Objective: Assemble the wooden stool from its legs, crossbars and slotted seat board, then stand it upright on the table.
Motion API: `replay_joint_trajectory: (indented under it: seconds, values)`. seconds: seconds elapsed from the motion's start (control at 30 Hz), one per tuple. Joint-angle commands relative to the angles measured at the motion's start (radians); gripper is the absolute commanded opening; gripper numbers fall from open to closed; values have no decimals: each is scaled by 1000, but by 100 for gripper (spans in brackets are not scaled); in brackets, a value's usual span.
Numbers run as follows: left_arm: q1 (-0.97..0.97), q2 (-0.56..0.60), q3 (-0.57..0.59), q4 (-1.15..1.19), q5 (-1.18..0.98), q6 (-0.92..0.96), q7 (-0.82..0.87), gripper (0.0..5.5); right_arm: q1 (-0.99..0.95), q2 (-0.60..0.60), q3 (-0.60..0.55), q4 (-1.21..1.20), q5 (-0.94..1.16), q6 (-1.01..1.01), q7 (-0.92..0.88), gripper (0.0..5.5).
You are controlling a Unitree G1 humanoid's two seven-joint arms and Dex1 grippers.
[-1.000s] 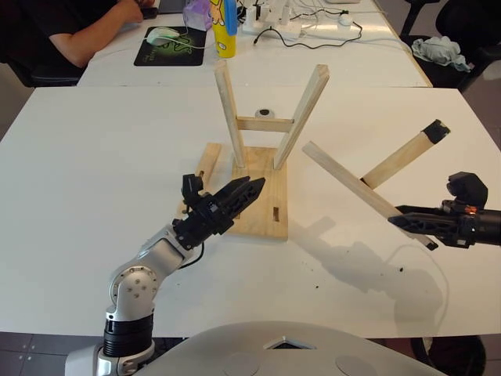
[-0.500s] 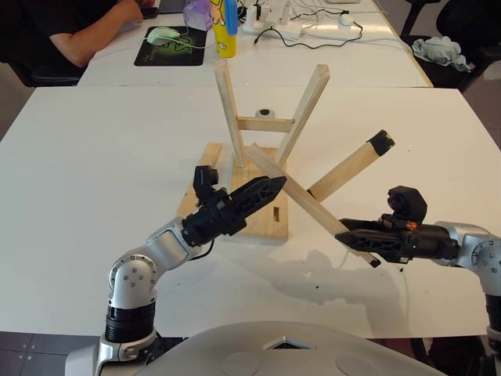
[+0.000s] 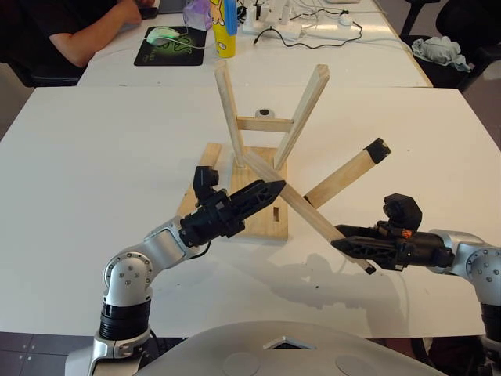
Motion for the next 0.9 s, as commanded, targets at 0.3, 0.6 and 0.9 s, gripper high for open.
replay_joint_trajectory:
  seconds: [0.3,0.6,0.9]
  values:
    - [-5,15,-9,-7,-9,2,-24,202,-4,-17,44,13,-6,-21,14,207]
    - [-21,61,16,7,28,-11,-72,202,-9,-13,23,58,-16,-51,-7,317]
    - [-44,235,223,43,-74,6,-122,202,-113,148,-178,308,121,-50,-230,368]
